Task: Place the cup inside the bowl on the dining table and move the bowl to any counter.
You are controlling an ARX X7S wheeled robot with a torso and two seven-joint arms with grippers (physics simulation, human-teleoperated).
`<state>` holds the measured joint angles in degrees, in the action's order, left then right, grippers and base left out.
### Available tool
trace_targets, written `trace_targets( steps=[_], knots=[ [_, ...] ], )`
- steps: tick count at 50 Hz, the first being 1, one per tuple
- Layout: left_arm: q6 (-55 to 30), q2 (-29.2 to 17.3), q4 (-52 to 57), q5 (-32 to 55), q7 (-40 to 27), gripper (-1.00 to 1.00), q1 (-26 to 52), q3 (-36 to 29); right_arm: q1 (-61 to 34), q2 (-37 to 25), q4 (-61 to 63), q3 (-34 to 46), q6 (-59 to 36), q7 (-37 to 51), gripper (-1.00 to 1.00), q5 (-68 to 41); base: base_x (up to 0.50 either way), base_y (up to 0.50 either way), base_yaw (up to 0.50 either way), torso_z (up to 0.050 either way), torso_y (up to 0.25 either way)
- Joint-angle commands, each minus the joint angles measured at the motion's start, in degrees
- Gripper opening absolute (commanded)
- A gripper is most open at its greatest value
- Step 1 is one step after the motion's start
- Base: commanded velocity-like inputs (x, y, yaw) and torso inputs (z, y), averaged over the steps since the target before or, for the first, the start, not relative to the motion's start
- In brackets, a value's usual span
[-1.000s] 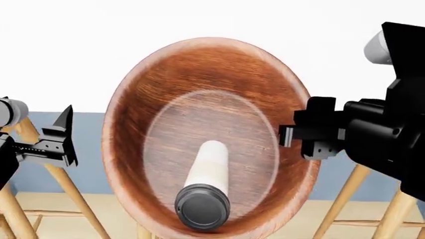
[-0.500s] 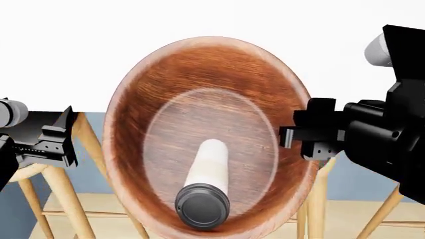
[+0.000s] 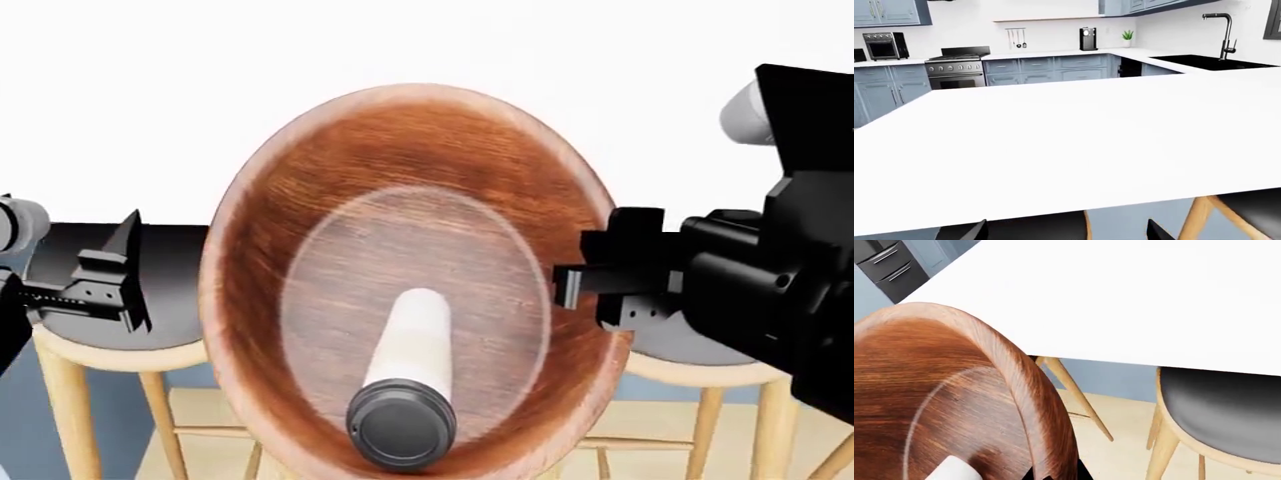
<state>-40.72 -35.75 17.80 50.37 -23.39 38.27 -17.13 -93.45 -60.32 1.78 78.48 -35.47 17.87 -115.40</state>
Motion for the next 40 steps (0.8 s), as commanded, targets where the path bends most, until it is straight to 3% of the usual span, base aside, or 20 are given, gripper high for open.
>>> trace_targets(
  steps=[1,40],
  knots=[
    [-0.1,-0.2,0.4,0.5,-0.2,1.0,0.0,0.4,0.2,0.4,-0.2,-1.3,0.8,-0.9,-1.0,0.5,0.0,0.5,0.0,0.0,0.0],
    [1.2,-0.2,-1.1,-0.1,0.6,1.0,-0.6,-0.1,1.4,0.8,-0.5,-1.7,1.2,-0.9,-1.0,0.1,0.0,0.5,0.0,0.0,0.0]
  ],
)
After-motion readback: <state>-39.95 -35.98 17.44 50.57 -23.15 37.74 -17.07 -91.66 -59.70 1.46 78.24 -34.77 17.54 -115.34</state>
